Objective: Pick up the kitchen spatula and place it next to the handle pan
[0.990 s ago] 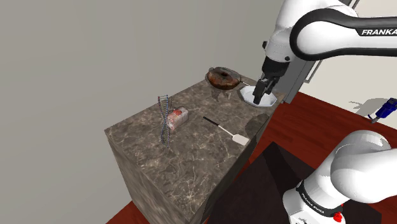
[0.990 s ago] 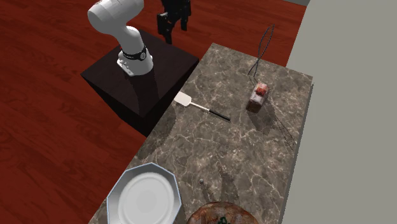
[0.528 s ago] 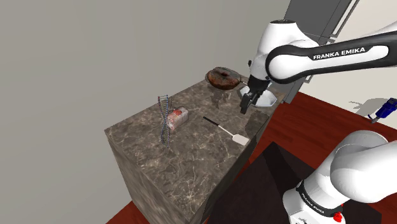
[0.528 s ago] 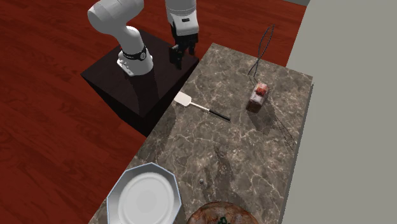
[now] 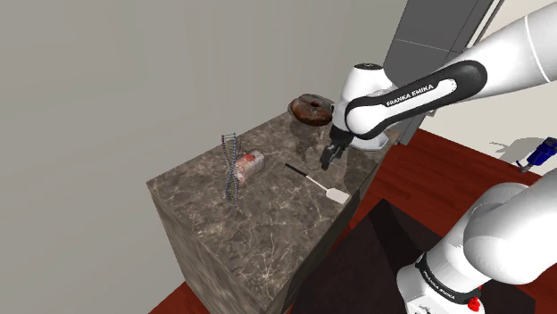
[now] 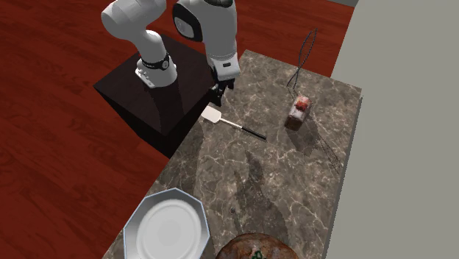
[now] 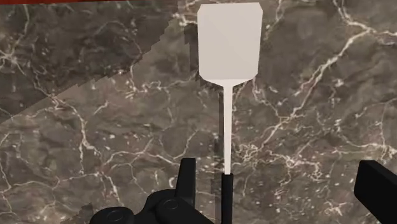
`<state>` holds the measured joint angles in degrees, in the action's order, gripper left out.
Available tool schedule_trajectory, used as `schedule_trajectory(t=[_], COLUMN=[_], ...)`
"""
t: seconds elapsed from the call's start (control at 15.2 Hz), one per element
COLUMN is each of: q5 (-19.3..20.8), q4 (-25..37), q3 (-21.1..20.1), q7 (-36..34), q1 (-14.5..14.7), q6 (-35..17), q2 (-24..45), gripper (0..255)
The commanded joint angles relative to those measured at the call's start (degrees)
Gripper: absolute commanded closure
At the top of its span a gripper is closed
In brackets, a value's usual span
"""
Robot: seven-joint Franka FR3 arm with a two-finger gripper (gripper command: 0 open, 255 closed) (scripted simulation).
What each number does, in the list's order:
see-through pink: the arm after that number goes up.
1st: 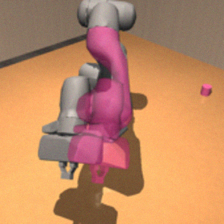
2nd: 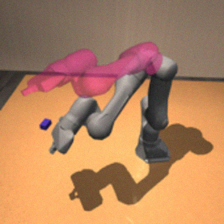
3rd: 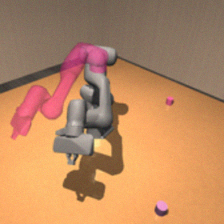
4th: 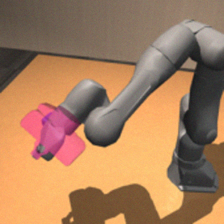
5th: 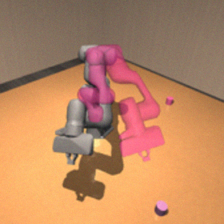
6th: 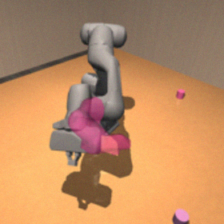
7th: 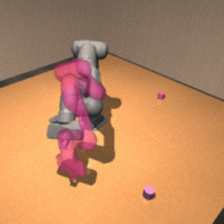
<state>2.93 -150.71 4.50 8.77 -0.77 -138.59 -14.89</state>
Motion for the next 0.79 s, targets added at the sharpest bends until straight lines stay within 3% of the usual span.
schedule_trajectory(t=[0.0,0.33,0.73], q5=[-0.92,-5.26,-7.26], q4=[0.91,4.89,5.77], q3=[0.64,1.38,0.77], q7=[1.34,6.11,7.73], q1=[0.23,0.59,0.27], q6=[-4.76,-13.96,-18.80], q2=[5.28,18.01,23.72], gripper=[0,0,0])
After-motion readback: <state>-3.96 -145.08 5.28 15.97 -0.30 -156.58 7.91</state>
